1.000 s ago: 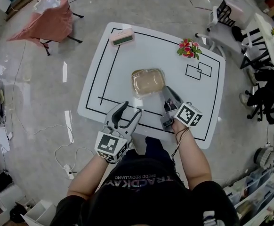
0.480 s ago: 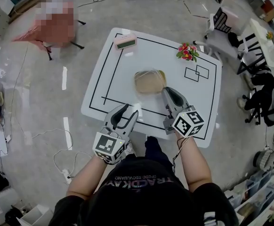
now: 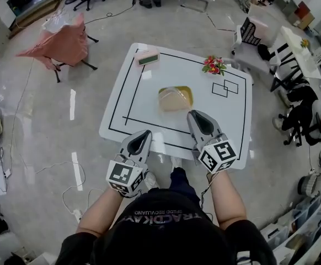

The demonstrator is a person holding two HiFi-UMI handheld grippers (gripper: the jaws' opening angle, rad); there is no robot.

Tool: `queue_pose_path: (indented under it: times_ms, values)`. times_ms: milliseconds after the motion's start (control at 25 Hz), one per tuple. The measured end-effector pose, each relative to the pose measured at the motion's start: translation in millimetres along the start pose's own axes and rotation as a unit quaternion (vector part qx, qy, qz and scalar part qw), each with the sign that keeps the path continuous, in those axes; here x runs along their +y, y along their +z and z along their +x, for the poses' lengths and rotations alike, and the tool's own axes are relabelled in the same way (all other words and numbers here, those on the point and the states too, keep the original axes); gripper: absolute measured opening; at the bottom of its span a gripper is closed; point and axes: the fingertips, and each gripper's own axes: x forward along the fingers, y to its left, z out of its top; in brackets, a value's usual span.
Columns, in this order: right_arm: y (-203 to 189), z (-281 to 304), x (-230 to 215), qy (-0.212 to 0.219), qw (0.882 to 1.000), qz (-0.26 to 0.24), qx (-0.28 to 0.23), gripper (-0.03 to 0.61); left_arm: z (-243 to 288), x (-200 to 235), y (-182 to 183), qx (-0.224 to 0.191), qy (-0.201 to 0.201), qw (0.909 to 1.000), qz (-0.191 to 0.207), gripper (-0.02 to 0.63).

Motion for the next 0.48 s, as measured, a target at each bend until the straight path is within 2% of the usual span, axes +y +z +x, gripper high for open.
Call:
queue_pose_path:
  times_ms: [280,480]
  values:
    - [10.9,-41.3,27.5,-0.032,0.999,-0.027,-0.02,0.043,-19.9,-7.8,-2.7,0.0,-0.022,0.9997,0.003,0.002]
    - [14.7,-74.5,27.5,-0.055,0.997,-0.046,-0.02,0.041,-19.0,-26.5,0.0,-0.003,-0.037,0.9993,0.004,0.003]
